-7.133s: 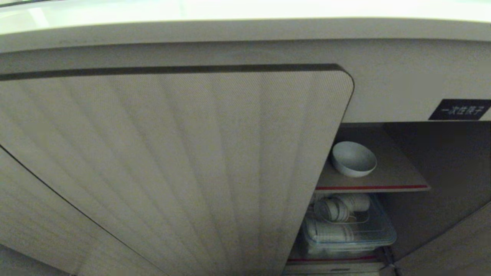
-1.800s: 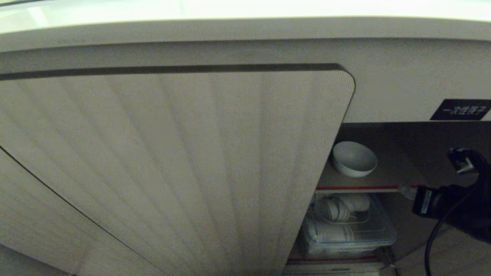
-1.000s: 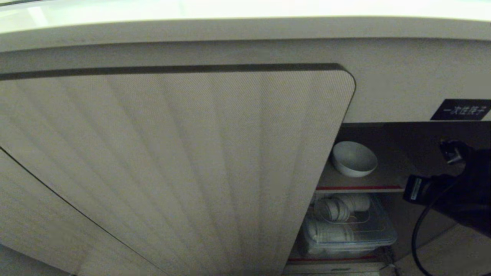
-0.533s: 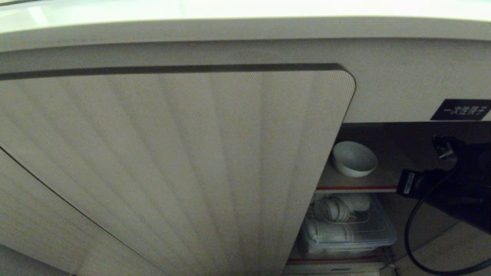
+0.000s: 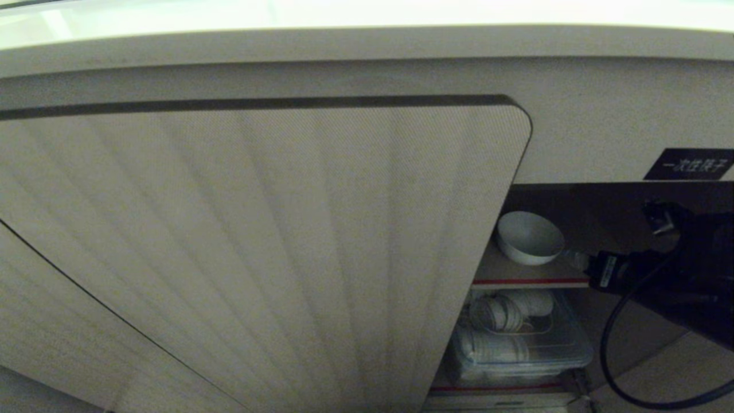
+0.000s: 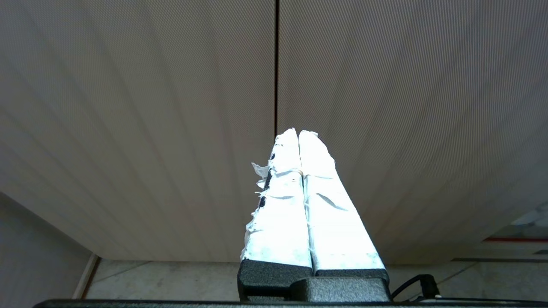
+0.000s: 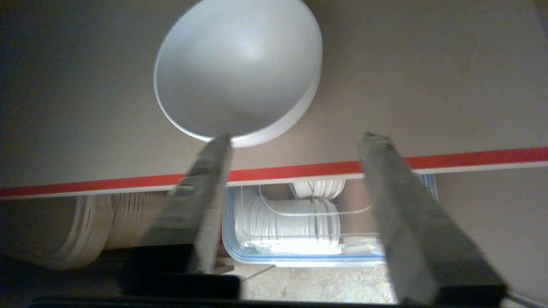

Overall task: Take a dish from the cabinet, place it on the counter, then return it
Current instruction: Take the bowl from the cabinet

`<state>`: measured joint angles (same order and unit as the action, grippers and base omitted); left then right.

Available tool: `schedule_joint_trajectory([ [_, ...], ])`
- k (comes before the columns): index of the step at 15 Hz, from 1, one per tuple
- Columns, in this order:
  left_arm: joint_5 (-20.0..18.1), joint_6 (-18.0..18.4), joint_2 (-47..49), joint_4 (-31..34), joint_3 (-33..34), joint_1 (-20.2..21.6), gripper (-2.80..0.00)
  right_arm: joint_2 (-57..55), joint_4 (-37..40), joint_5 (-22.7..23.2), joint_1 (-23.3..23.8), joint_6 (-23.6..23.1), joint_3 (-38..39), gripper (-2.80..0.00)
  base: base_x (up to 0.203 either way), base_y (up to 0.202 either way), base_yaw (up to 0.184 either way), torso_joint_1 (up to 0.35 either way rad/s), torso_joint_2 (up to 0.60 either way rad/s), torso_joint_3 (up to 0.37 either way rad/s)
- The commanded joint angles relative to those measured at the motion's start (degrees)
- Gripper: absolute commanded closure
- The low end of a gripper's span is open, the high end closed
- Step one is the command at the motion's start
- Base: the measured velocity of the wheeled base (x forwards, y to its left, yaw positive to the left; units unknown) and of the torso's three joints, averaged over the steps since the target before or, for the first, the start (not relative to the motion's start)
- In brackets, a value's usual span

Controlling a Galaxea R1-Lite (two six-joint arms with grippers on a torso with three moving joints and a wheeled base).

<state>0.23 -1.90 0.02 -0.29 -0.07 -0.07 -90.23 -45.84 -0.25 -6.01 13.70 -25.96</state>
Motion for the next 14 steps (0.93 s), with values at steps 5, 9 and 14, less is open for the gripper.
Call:
schedule_joint_trajectory([
  [5, 0.03, -0.03, -0.02, -0.06, -0.01, -0.01, 0.0, 0.5, -1.54, -0.1, 0.03, -3.15, 0.65, -2.8, 0.0, 0.0, 0.0, 0.0, 0.0, 0.0],
  [9, 0.03, -0.03, -0.02, -0.02, 0.02, -0.01, 0.0, 0.32, -3.03, -0.1, 0.01, -4.04, 1.18, -2.8, 0.0, 0.0, 0.0, 0.0, 0.0, 0.0],
  [14, 0.03, -0.03, -0.02, 0.0, -0.01, -0.01, 0.0, 0.19, -2.94, -0.1, 0.02, -3.99, 1.26, -2.8, 0.0, 0.0, 0.0, 0.0, 0.0, 0.0],
])
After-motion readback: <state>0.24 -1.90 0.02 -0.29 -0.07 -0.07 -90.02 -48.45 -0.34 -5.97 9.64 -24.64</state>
